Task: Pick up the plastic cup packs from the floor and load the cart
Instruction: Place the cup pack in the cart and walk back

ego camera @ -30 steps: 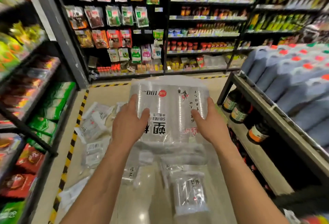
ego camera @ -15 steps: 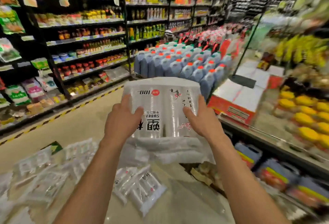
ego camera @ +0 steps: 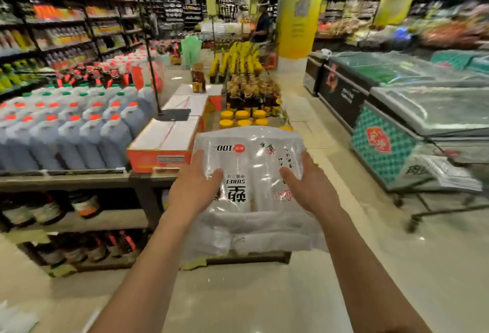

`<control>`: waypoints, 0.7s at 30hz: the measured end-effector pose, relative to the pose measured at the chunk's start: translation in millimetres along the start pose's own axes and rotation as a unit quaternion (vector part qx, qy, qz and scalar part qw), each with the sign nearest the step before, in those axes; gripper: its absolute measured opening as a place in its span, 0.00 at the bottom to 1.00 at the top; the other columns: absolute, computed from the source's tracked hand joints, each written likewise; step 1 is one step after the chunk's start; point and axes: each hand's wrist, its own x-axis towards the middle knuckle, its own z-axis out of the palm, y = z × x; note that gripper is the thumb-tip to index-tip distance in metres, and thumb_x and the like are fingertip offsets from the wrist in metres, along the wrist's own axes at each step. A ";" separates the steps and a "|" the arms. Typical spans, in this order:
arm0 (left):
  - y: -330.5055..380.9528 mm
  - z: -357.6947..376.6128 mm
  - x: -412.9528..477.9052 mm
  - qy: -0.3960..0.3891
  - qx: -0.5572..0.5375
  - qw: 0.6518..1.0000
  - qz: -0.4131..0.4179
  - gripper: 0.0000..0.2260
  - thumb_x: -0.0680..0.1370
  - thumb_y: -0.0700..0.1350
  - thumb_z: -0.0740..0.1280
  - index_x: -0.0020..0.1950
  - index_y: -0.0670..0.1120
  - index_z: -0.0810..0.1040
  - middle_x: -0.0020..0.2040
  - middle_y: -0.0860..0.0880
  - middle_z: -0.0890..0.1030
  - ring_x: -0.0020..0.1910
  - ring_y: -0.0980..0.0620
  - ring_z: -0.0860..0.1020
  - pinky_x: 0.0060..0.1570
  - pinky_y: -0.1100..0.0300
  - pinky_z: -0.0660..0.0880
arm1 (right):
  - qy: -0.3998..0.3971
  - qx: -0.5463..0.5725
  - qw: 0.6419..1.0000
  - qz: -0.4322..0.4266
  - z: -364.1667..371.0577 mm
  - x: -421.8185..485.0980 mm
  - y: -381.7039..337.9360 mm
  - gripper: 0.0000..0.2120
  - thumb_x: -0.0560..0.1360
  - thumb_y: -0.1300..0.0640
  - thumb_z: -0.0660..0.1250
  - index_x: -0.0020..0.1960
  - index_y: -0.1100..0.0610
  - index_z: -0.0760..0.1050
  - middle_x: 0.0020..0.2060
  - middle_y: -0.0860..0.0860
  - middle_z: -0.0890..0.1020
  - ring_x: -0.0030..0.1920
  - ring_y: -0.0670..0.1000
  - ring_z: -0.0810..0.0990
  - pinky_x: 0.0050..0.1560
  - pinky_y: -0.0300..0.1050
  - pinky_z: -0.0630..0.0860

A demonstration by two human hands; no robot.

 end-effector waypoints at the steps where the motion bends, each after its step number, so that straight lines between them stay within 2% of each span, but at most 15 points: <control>1: 24.6 24.7 0.6 -0.010 0.002 1.000 0.015 0.29 0.78 0.57 0.61 0.76 0.53 0.56 0.71 0.40 0.69 0.67 0.39 0.70 0.58 0.48 0.68 | 0.013 0.000 1.000 0.013 -18.9 4.1 27.6 0.38 0.77 0.34 0.55 0.79 0.48 0.45 0.72 0.59 0.68 0.68 0.60 0.70 0.61 0.55 0.70; 4: 101.8 100.2 2.2 -0.039 0.001 0.998 0.050 0.29 0.78 0.57 0.61 0.77 0.52 0.55 0.72 0.40 0.67 0.68 0.39 0.67 0.60 0.48 0.67 | 0.048 -0.005 0.997 0.051 -78.1 16.0 111.9 0.38 0.77 0.35 0.56 0.79 0.49 0.46 0.68 0.61 0.71 0.65 0.62 0.73 0.58 0.55 0.71; 10: 244.8 243.3 -4.0 -0.106 -0.016 0.988 0.115 0.30 0.78 0.58 0.60 0.77 0.53 0.54 0.74 0.41 0.65 0.70 0.40 0.67 0.63 0.48 0.67 | 0.107 -0.012 0.987 0.123 -191.0 25.6 265.2 0.37 0.77 0.37 0.59 0.79 0.51 0.49 0.70 0.57 0.71 0.67 0.60 0.71 0.60 0.55 0.70; 14: 320.5 326.1 -5.0 -0.168 0.000 0.973 0.160 0.31 0.77 0.62 0.57 0.77 0.55 0.50 0.70 0.41 0.67 0.64 0.38 0.71 0.58 0.48 0.68 | 0.142 -0.018 0.976 0.165 -253.2 31.3 343.1 0.35 0.78 0.39 0.60 0.78 0.52 0.53 0.70 0.55 0.72 0.67 0.58 0.72 0.58 0.53 0.71; 18: 397.5 400.7 1.7 -0.204 0.005 0.960 0.192 0.29 0.78 0.60 0.57 0.76 0.56 0.50 0.64 0.40 0.71 0.60 0.37 0.72 0.53 0.48 0.69 | 0.177 -0.032 0.961 0.208 -298.9 47.8 415.9 0.34 0.78 0.37 0.59 0.78 0.52 0.54 0.69 0.56 0.72 0.67 0.59 0.72 0.59 0.54 0.71; 21: 452.9 455.9 13.8 -0.230 0.006 0.948 0.219 0.29 0.78 0.59 0.58 0.77 0.55 0.51 0.65 0.39 0.71 0.62 0.38 0.72 0.55 0.49 0.69 | 0.197 -0.035 0.947 0.252 -326.7 67.1 469.8 0.33 0.78 0.38 0.59 0.77 0.51 0.54 0.68 0.56 0.73 0.66 0.59 0.73 0.59 0.55 0.72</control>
